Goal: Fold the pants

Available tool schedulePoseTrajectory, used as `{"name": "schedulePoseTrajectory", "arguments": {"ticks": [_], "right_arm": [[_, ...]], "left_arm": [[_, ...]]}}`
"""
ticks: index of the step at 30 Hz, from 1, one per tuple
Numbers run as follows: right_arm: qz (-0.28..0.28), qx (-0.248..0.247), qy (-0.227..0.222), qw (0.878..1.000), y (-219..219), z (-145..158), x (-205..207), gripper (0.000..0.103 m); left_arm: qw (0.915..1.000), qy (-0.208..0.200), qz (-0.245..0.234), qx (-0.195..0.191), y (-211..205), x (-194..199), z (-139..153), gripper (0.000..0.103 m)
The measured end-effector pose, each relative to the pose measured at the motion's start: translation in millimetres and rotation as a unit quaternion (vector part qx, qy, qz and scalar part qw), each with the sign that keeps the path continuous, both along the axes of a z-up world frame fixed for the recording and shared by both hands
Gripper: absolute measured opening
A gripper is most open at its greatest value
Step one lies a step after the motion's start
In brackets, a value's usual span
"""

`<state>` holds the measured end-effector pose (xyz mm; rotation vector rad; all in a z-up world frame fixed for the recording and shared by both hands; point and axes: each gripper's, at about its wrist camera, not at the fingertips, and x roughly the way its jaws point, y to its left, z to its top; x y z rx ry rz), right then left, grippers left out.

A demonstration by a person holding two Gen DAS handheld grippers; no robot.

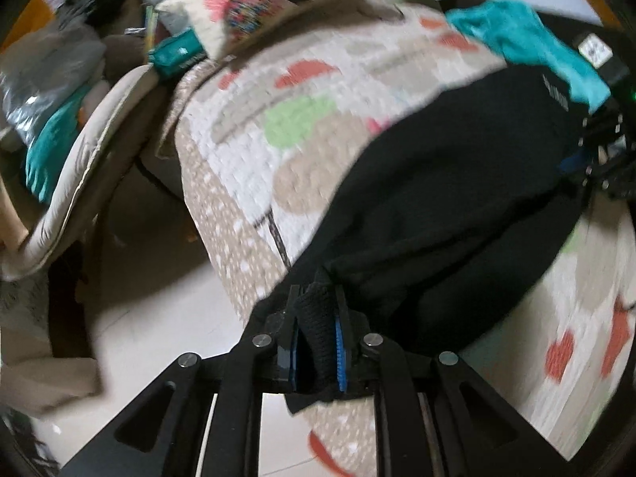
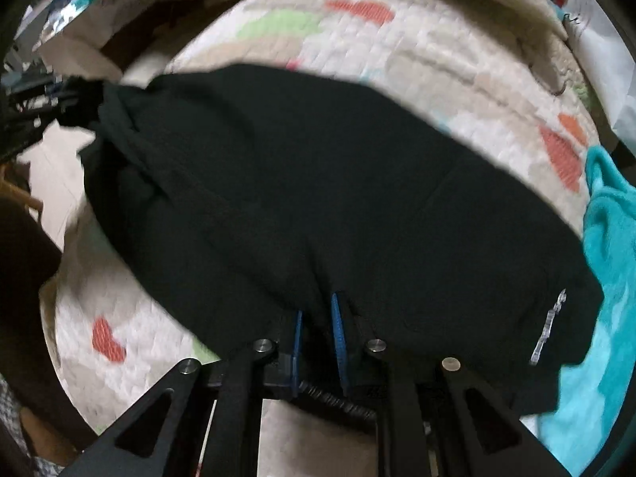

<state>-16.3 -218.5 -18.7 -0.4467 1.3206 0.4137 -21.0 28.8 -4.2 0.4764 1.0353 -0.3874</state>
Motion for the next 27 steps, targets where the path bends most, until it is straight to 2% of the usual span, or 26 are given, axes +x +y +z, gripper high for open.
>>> {"name": "schedulePoseTrajectory", "arguments": {"ticks": [3,6,8,10,12,13,15,17,18,20,23,24,26,27], "right_arm": [[-0.003,-0.003,0.032,0.999,-1.2,-10.8,-11.9,0.016],[-0.014,-0.005,0.032,0.999,-4.5,-8.0,-18.2,0.016],[-0.022,0.001,0.033,0.999,-7.8,-1.0,-20.4,0.019],[-0.025,0.005,0.024,0.999,-10.4,9.5,-23.3,0.036],[-0.023,0.004,0.011,1.0,-10.0,18.1,-23.9,0.05],[-0.022,0.006,0.002,1.0,-8.9,24.5,-23.9,0.053],[-0.022,0.019,-0.011,1.0,-4.9,35.1,-22.1,0.053],[-0.019,0.036,-0.028,0.999,4.5,45.0,-19.0,0.053],[-0.016,0.045,-0.039,0.998,10.7,48.8,-17.2,0.053],[-0.01,0.062,-0.059,0.996,33.3,50.9,-9.9,0.053],[-0.019,0.106,-0.069,0.992,58.5,45.0,-0.7,0.052],[-0.023,0.117,-0.071,0.99,66.5,40.7,2.4,0.05],[-0.03,0.135,-0.067,0.988,82.4,29.4,9.8,0.048],[-0.032,0.141,-0.064,0.987,87.8,23.3,11.7,0.048]], "left_arm": [[0.9987,0.014,-0.024,0.043,-1.0,-9.9,-5.4,0.02],[0.9949,0.024,-0.047,0.086,5.2,-24.9,-3.3,0.021],[0.9939,0.024,-0.054,0.093,12.8,-33.3,3.9,0.027],[0.9936,0.023,-0.047,0.1,26.7,-40.3,15.2,0.027],[0.9955,0.026,-0.024,0.088,43.7,-42.6,26.8,0.027],[0.9969,0.025,-0.004,0.074,53.7,-41.9,34.2,0.027],[0.9983,0.022,0.039,0.037,72.5,-37.9,48.0,0.027],[0.9947,0.016,0.1,-0.02,90.2,-28.0,60.3,0.028],[0.988,0.017,0.14,-0.063,98.7,-19.9,63.8,0.028],[0.9758,0.024,0.189,-0.107,103.1,-8.5,60.2,0.034],[0.9598,0.037,0.253,-0.117,90.7,8.8,35.2,0.034],[0.9508,0.048,0.277,-0.131,85.6,13.6,22.8,0.034],[0.9384,0.059,0.308,-0.146,76.1,18.4,4.2,0.034],[0.9286,0.062,0.332,-0.155,73.3,16.8,-7.6,0.034]]}}
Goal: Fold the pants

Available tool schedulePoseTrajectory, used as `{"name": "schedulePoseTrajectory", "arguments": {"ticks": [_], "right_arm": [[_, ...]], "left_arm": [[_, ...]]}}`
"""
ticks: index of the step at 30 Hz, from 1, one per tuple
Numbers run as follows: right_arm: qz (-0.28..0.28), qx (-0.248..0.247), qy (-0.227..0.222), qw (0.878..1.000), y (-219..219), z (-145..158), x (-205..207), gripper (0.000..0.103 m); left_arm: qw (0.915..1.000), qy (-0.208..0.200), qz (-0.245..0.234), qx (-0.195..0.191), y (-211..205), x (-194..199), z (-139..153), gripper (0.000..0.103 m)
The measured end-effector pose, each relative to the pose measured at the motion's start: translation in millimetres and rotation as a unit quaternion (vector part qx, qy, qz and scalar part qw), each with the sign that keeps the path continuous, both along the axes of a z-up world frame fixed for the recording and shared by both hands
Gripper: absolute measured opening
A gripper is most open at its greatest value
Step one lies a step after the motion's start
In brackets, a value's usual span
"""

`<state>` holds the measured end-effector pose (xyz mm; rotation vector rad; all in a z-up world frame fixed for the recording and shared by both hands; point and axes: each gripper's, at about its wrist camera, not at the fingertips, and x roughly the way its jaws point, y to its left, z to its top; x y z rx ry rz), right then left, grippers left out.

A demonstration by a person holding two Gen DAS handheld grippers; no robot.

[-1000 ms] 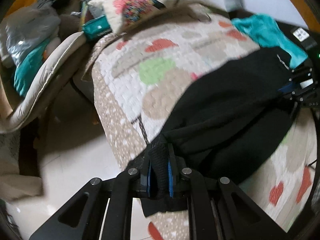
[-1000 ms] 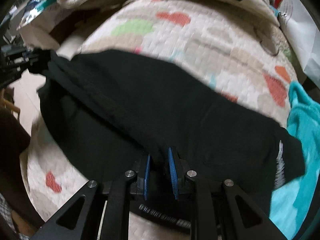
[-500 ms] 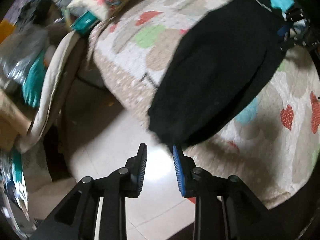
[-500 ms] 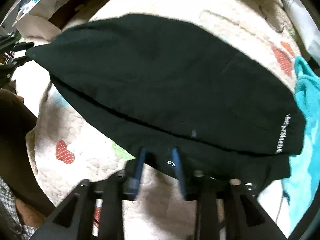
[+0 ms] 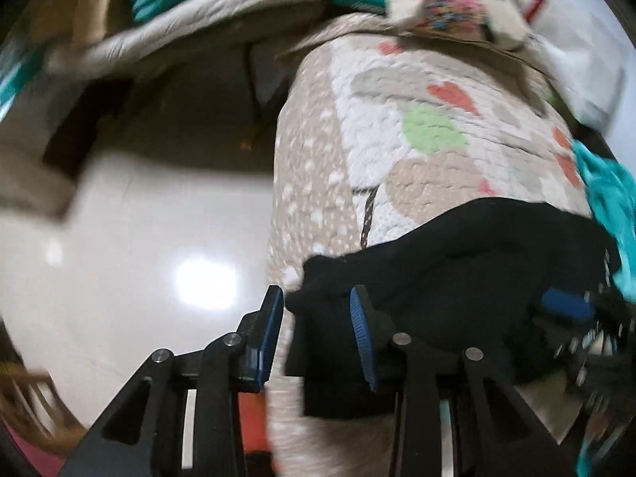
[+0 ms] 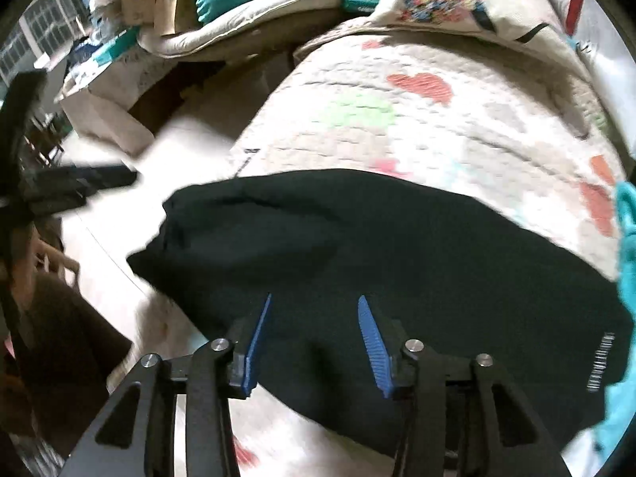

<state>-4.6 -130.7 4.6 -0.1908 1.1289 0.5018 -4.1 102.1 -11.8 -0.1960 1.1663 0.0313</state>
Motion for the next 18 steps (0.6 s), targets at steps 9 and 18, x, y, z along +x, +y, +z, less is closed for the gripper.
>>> {"name": "schedulePoseTrajectory", "arguments": {"ticks": [9,18], "right_arm": [[-0.044,-0.032,0.025,0.998,-23.2,-42.3,18.0,0.047],[-0.132,-0.147,0.007,0.98,-94.0,-18.2,39.2,0.041]], "left_arm": [[0.9971,0.01,0.01,0.075,-11.9,-5.4,-52.9,0.069],[0.9941,0.007,0.021,0.106,-15.1,9.5,-50.2,0.077]]}}
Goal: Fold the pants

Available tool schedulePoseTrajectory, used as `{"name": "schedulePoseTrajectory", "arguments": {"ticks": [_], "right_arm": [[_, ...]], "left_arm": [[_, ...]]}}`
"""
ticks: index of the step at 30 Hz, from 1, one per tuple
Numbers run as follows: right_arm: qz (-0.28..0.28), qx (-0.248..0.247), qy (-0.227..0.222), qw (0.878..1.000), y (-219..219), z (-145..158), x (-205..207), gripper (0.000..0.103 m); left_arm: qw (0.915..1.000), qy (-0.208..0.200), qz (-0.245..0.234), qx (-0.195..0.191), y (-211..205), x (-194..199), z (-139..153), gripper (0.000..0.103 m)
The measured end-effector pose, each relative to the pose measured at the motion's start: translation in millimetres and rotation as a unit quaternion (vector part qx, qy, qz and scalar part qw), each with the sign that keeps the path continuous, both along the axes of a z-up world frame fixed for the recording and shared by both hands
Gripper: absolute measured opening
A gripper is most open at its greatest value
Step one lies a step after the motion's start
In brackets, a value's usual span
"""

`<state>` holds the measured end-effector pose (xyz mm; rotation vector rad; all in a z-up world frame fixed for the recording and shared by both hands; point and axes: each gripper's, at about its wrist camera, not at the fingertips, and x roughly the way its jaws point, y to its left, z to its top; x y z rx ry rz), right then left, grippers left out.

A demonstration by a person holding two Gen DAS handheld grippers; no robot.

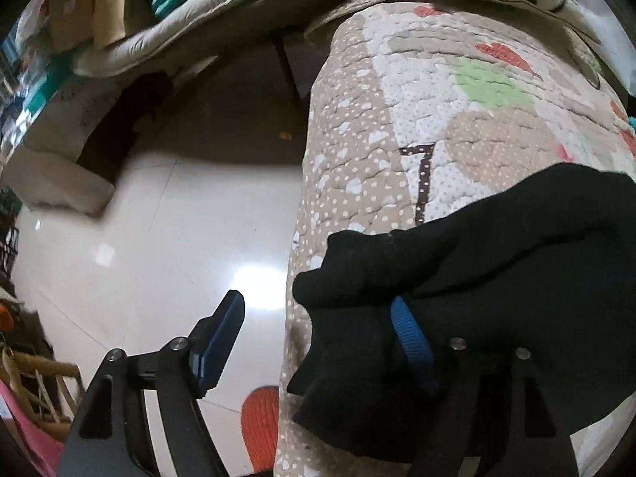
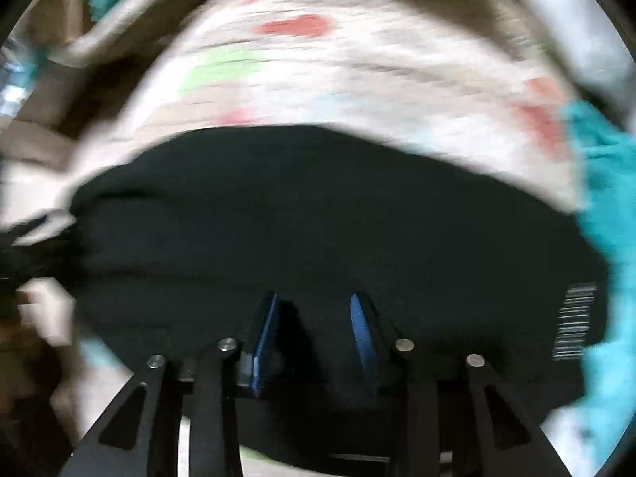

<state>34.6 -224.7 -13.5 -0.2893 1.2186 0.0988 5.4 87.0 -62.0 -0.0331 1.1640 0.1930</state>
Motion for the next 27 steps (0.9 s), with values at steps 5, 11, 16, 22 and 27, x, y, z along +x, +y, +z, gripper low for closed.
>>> {"name": "schedulePoseTrajectory", "arguments": {"ticks": [5,11,16,22,27], "right_arm": [[-0.036,0.053,-0.014,0.998,-9.8,23.1,17.6,0.042],[0.031,0.164,0.01,0.986,74.8,13.2,36.3,0.043],[0.062,0.192,0.064,0.977,127.1,-22.3,51.3,0.048],[0.025,0.136,-0.016,0.99,60.6,29.4,22.1,0.049],[-0.18,0.3,-0.008,0.937,-79.0,36.7,-38.4,0.051]], "left_arm": [[0.9954,0.011,0.051,-0.081,25.8,-5.4,-0.7,0.077],[0.9733,0.009,0.135,-0.185,65.0,-21.2,-9.9,0.077],[0.9579,-0.011,0.172,-0.23,81.0,-29.1,-8.6,0.077],[0.9285,-0.075,0.273,-0.24,124.5,-47.7,11.8,0.077],[0.9318,-0.103,0.232,-0.259,104.0,-38.3,29.2,0.077]]}}
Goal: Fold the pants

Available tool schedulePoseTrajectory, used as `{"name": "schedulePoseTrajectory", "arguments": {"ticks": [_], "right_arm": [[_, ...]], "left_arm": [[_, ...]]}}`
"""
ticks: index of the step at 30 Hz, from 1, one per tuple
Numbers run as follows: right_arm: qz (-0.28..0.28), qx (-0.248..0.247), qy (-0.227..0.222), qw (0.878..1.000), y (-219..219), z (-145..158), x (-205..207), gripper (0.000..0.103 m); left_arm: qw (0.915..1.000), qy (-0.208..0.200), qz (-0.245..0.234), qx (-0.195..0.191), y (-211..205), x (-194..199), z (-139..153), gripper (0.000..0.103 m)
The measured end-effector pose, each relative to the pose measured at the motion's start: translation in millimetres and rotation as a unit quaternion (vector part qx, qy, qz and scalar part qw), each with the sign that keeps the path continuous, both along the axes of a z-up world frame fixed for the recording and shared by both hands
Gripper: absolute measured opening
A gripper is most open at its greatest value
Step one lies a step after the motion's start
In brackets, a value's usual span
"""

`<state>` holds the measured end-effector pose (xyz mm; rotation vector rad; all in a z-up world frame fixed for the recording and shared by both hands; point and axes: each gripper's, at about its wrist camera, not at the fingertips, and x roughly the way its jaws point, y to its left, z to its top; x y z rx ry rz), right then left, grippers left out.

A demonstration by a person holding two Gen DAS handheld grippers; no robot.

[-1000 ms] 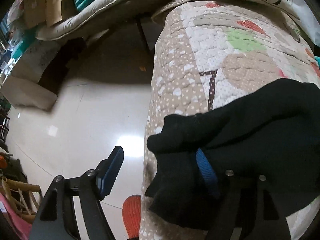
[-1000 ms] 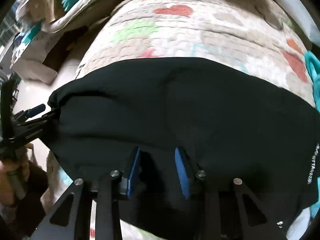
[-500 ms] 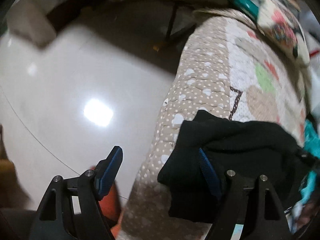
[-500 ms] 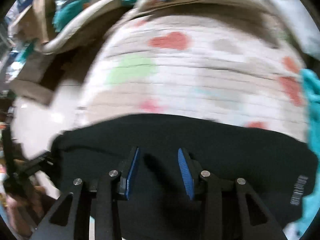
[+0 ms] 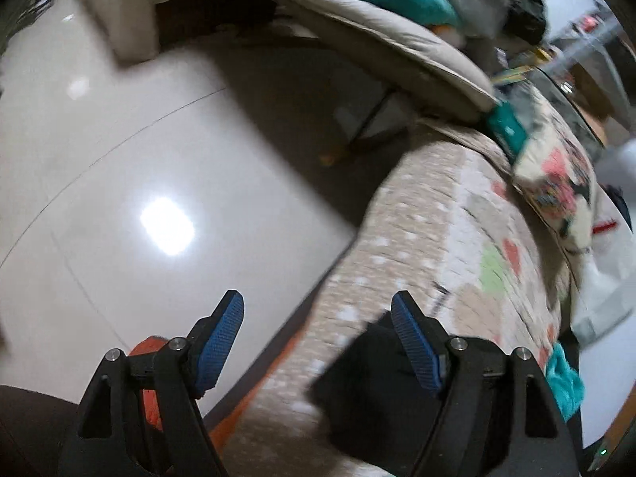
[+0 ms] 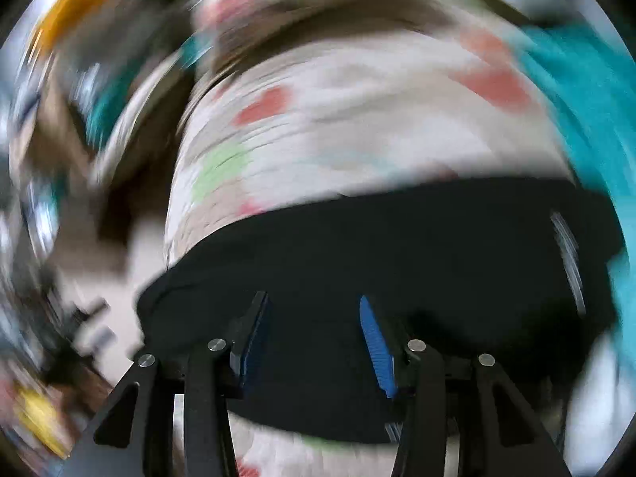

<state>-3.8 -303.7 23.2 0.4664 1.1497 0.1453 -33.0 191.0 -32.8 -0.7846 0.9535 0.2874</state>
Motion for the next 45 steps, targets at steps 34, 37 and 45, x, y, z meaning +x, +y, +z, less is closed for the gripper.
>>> {"name": "schedulePoseTrajectory", "arguments": {"ticks": [34,37,45], "right_arm": [[-0.167,-0.045,-0.012,0.985,-62.0,23.4,-69.0,0.058],[-0.159,-0.136,-0.017,0.978,-74.8,34.6,-40.5,0.059],[-0.081,-0.272,0.006,0.959,-77.1,-0.4,43.6,0.059]], "left_arm": [[0.9939,-0.009,-0.108,0.022,-50.7,5.7,7.9,0.077],[0.9927,-0.008,-0.117,0.03,-55.7,5.7,8.6,0.077],[0.9914,0.0,-0.123,0.046,-59.5,7.7,5.5,0.077]]}}
